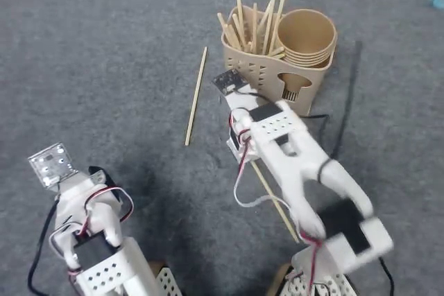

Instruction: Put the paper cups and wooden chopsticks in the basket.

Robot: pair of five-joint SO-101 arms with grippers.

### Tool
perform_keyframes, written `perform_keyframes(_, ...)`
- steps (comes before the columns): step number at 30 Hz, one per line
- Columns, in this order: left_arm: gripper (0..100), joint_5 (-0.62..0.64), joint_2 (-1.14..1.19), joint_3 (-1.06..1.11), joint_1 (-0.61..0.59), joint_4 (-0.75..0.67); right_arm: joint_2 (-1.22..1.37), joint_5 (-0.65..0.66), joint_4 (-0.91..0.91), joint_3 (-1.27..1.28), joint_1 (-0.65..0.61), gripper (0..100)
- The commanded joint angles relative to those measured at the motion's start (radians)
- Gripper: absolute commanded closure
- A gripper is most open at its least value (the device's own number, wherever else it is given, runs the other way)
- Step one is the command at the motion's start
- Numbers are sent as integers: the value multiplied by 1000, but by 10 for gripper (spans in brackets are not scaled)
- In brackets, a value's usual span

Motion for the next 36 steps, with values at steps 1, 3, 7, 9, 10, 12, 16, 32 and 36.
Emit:
perform_keyframes(1, 930, -12, -18, -5, 0, 0, -252, 14, 127, -51, 5, 991)
perform_keyframes(3, 930, -12, -18, -5, 0, 0, -366, 14, 196, -51, 5, 991)
perform_keyframes(7, 930, -12, -18, -5, 0, 0, -584, 14, 317, -43, 5, 991)
perform_keyframes(9, 930, -12, -18, -5, 0, 0, -680, 14, 340, 3, 7, 991)
perform_keyframes(10, 930, -12, -18, -5, 0, 0, -728, 14, 338, 43, 7, 991)
perform_keyframes(12, 930, -12, -18, -5, 0, 0, -808, 14, 320, 143, 7, 991)
perform_keyframes(16, 930, -12, -18, -5, 0, 0, -963, 14, 166, 384, 13, 991)
perform_keyframes(32, 930, -12, -18, -5, 0, 0, -1244, -127, -997, 482, 77, 991)
perform_keyframes(36, 930, -12, -18, -5, 0, 0, -1084, -213, -1323, 457, 125, 989)
